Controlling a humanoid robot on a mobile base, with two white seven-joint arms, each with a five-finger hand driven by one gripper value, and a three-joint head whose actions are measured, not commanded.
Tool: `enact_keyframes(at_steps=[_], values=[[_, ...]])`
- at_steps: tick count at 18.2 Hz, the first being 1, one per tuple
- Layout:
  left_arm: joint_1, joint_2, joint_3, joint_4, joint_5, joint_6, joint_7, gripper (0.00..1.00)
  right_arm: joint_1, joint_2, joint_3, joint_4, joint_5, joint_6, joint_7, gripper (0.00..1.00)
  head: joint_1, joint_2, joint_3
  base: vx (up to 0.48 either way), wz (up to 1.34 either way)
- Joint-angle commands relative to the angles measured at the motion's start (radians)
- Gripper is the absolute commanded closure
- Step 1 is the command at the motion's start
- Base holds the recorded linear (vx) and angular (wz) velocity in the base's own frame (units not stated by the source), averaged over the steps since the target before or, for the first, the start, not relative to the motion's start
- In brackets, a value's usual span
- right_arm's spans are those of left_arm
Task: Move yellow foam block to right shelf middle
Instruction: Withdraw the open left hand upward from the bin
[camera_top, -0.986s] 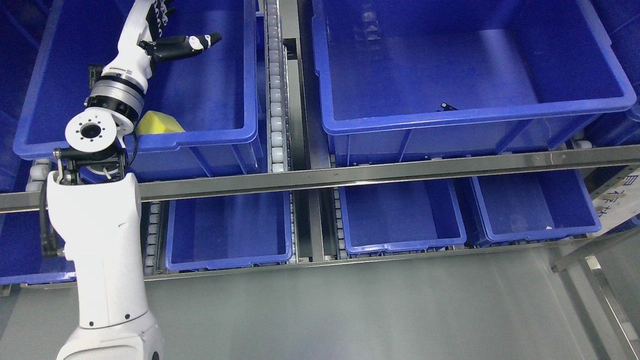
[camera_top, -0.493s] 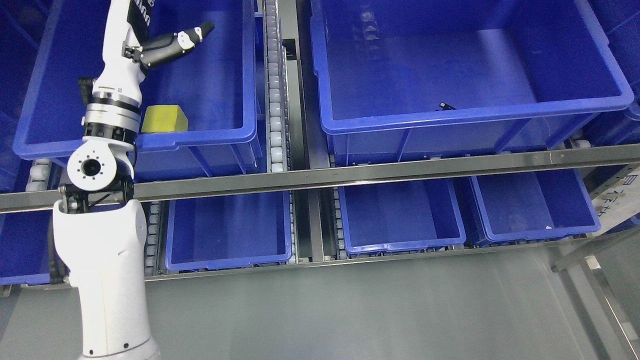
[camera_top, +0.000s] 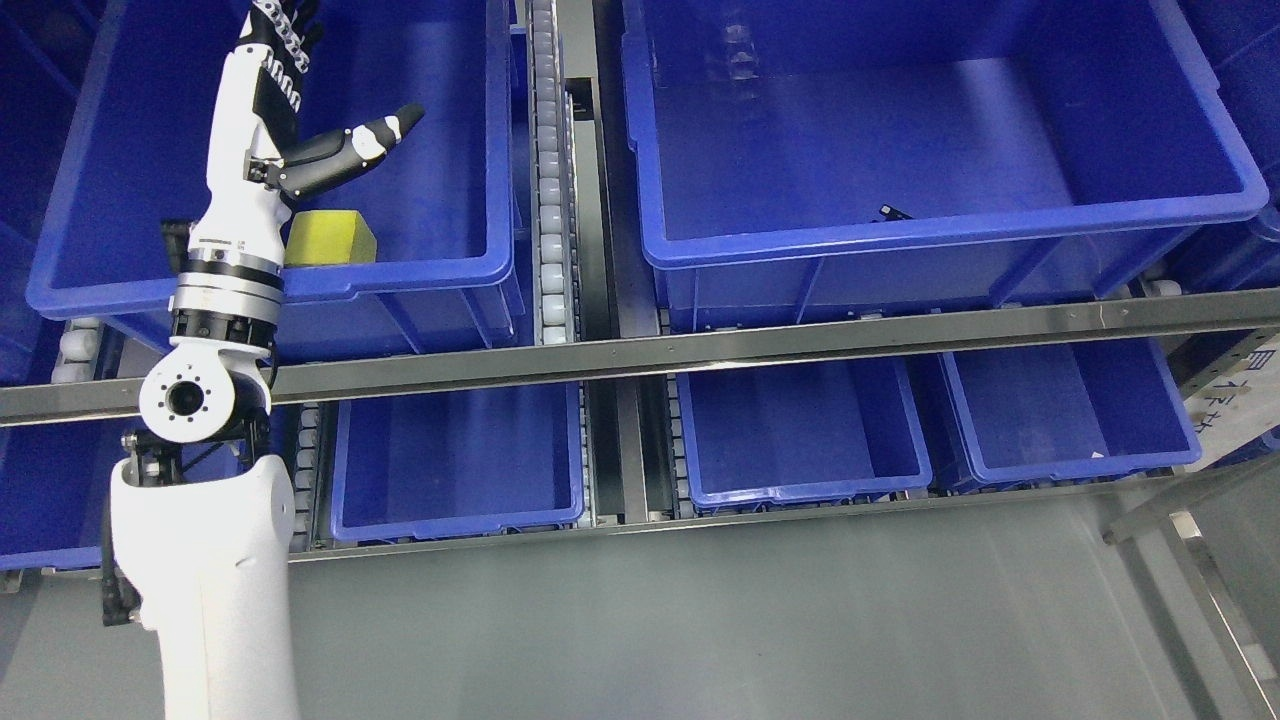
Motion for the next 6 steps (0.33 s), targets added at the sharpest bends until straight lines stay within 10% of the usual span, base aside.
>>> enact_keyframes(at_steps=[1, 6], values=[[0.010, 0.014, 0.007, -0.040, 0.006, 0.017, 0.002, 0.00, -0.003, -0.017, 0.000, -0.017, 0.000, 0.000, 0.001, 0.00, 0.0000, 0.000, 0.000, 0.000, 0.00], [0.004, 0.014, 0.007, -0.040, 0.006, 0.017, 0.003, 0.00, -0.003, -0.017, 0.000, -0.017, 0.000, 0.000, 0.001, 0.00, 0.0000, 0.000, 0.000, 0.000, 0.00]])
